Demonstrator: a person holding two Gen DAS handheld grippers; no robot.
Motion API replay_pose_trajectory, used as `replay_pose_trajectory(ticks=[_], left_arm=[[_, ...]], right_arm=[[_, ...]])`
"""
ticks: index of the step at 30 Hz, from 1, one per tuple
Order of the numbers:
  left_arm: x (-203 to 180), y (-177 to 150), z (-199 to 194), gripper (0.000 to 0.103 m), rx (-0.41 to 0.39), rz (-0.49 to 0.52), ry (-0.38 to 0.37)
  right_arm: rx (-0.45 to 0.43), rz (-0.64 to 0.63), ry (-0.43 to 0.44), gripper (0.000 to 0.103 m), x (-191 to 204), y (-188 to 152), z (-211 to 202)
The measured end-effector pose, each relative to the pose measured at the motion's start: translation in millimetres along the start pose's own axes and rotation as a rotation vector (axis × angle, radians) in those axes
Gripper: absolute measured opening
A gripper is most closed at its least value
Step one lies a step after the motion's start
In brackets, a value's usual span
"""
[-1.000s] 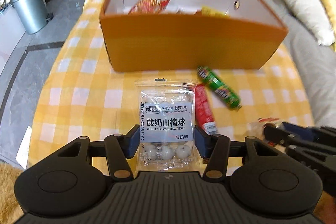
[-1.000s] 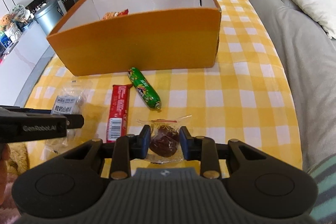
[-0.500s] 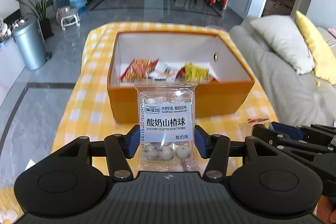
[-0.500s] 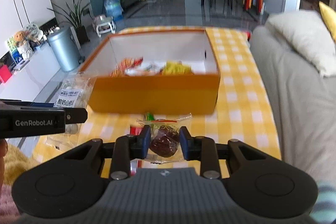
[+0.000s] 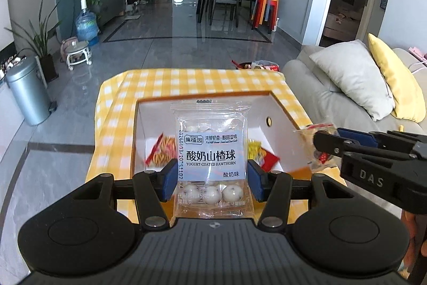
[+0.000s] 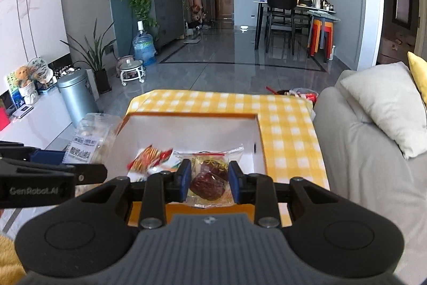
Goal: Organize snacks
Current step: 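Carry both items over the orange box and open both tools to drop them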
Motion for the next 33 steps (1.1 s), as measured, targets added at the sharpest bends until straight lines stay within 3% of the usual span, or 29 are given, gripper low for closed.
replay_pose_trajectory(ticks=[4, 12, 24, 33], left_arm=[[7, 13, 18, 0.061, 0.020, -0.006, -0.032], [32, 29, 69, 0.061, 0.111, 0.027, -0.037], [57, 21, 138, 0.061, 0.260, 0.081, 0.003], [64, 13, 168, 0.061, 0.325, 0.108, 0.007]], right_arm=[[0.029, 0.000, 0.030, 0.027, 4, 17, 31], [0.098, -0.115, 0.050, 0.027, 22, 31, 97], [0.148, -0.396, -0.047, 0.027, 36, 23, 188], [0.191, -0.540, -0.080, 0.027, 45, 9, 224]])
Point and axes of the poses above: each gripper's, at about its wrist camera, not at the fingertips, and z roughly the way its jaws point, x to its left, y to its top, the point moved 8 cm from there along z, roughly the way its jaws point, and after that the axes turned 14 degrees about -y, right-handed, at the moved point
